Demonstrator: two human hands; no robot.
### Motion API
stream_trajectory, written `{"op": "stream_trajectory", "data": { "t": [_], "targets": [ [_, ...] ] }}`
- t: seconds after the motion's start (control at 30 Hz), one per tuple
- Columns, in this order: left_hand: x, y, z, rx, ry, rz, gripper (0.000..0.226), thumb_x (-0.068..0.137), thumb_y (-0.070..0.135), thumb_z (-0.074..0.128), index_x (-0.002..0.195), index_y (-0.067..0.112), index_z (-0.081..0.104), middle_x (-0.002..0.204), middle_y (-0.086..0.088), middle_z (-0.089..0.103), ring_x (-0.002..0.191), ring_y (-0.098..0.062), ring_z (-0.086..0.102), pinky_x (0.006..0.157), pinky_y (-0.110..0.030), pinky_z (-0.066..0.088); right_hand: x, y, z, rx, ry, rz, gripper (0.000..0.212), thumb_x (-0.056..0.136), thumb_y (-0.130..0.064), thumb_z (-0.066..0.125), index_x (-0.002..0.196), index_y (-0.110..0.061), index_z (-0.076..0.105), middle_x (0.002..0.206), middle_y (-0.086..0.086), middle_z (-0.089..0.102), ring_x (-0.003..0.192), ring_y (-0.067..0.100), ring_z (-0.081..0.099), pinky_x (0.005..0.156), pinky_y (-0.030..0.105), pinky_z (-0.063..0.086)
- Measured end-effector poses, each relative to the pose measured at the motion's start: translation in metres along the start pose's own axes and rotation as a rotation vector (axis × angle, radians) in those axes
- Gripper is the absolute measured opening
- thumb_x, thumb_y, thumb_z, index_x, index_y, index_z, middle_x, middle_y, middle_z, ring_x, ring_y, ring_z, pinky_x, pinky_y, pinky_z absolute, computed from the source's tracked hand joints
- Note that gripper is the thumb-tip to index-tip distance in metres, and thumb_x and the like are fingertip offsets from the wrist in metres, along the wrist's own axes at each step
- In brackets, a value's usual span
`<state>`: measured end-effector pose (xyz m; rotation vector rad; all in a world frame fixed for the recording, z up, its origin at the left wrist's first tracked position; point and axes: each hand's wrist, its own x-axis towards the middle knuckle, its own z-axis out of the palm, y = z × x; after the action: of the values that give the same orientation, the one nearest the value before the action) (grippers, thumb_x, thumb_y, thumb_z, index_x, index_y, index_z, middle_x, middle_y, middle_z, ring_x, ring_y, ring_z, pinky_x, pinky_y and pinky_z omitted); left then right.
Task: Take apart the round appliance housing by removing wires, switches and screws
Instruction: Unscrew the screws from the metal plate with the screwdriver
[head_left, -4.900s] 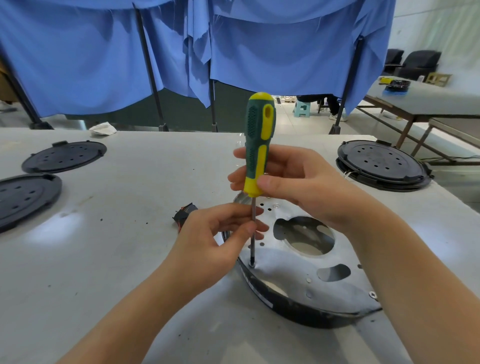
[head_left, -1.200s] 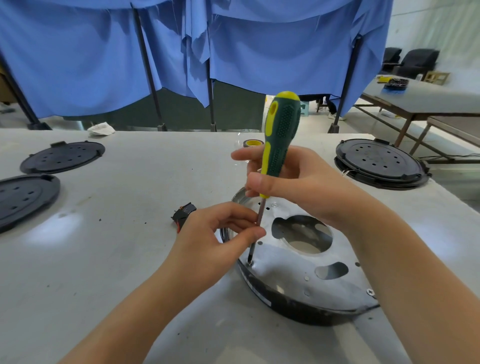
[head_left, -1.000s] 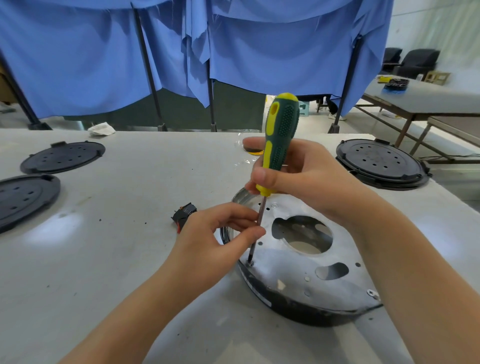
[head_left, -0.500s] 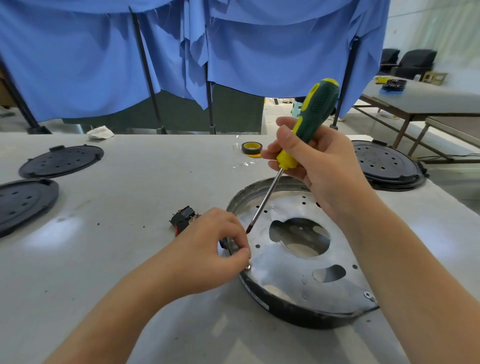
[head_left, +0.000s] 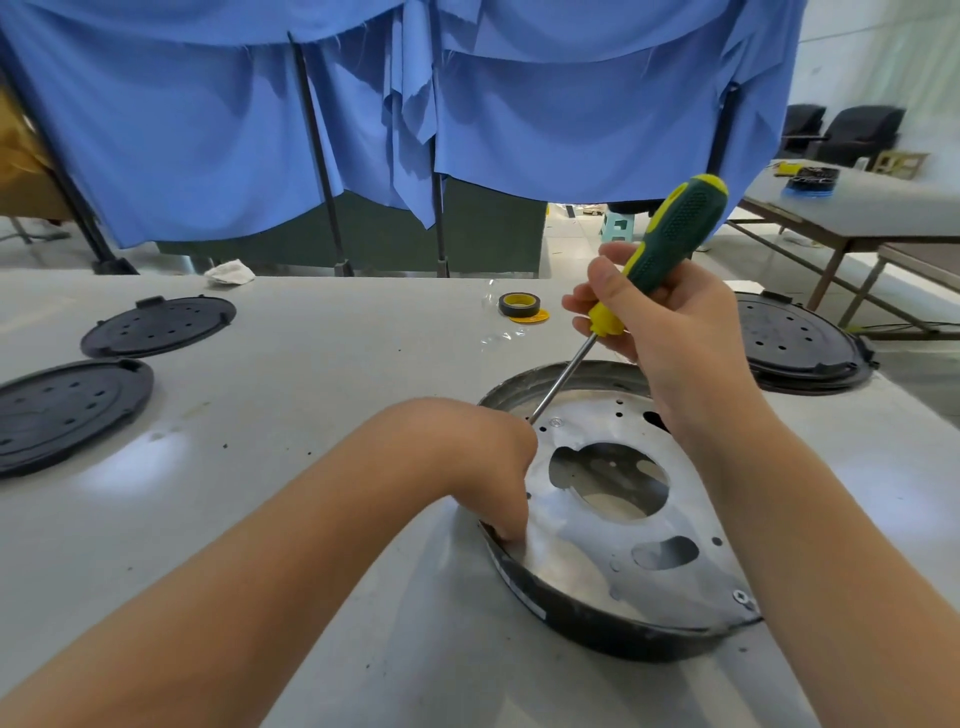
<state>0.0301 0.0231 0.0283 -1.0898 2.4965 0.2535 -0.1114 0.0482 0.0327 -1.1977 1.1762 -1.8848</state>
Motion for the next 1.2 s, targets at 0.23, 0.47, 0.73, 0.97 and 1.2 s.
{"op": "stream_trajectory", "data": {
  "t": [0.23,0.47,0.73,0.97,1.2],
  "targets": [
    [0.0,0.001,0.008,0.055,0.118,0.035,0.039,0.075,0.043,0.067,0.057,0.02,0.041,0.065,0.001,0.046,0.09,-0.024,0.045,0.052,-0.026,0.024,0.002,0.001,-0.001,0.002,0.034,0.004,0.013,0.087,-0.018,0.068,0.098,-0.019,0.061,0.075,-0.004,0.075,0.077,0.014,0.073,0.063,0.019,0.056],
    [-0.001,-0.002,0.015,0.105,0.226,0.127,0.036,0.08,0.034,0.054,0.053,0.017,0.037,0.062,-0.001,0.043,0.088,-0.024,0.046,0.083,-0.03,0.023,0.003,0.001,-0.001,0.021,0.062,0.011,0.012,0.087,-0.017,0.067,0.097,-0.019,0.061,0.075,-0.003,0.075,0.077,0.014,0.073,0.062,0.019,0.056],
    [-0.006,-0.015,0.008,-0.05,0.346,0.098,0.032,0.074,0.042,0.058,0.061,0.013,0.053,0.069,-0.005,0.059,0.089,-0.022,0.053,0.065,-0.022,0.035,0.004,0.002,-0.002,0.025,0.109,-0.002,0.013,0.087,-0.018,0.067,0.099,-0.017,0.061,0.074,-0.003,0.075,0.078,0.014,0.073,0.063,0.02,0.056],
    [-0.035,-0.043,-0.01,-0.384,0.312,0.096,0.034,0.058,0.048,0.055,0.071,0.019,0.064,0.075,-0.004,0.067,0.063,-0.02,0.063,0.068,-0.035,0.055,0.004,0.002,-0.003,0.01,0.102,-0.002,0.014,0.088,-0.019,0.067,0.1,-0.016,0.061,0.075,-0.002,0.075,0.08,0.015,0.073,0.065,0.021,0.057],
    [-0.043,-0.099,0.016,-0.597,0.268,0.097,0.022,0.059,0.043,0.056,0.06,0.022,0.063,0.089,-0.011,0.066,0.088,-0.032,0.061,0.092,-0.055,0.046,0.005,0.003,-0.003,0.002,0.087,0.011,0.017,0.087,-0.018,0.068,0.103,-0.015,0.061,0.074,-0.002,0.075,0.08,0.016,0.073,0.065,0.021,0.057]
  ]
}}
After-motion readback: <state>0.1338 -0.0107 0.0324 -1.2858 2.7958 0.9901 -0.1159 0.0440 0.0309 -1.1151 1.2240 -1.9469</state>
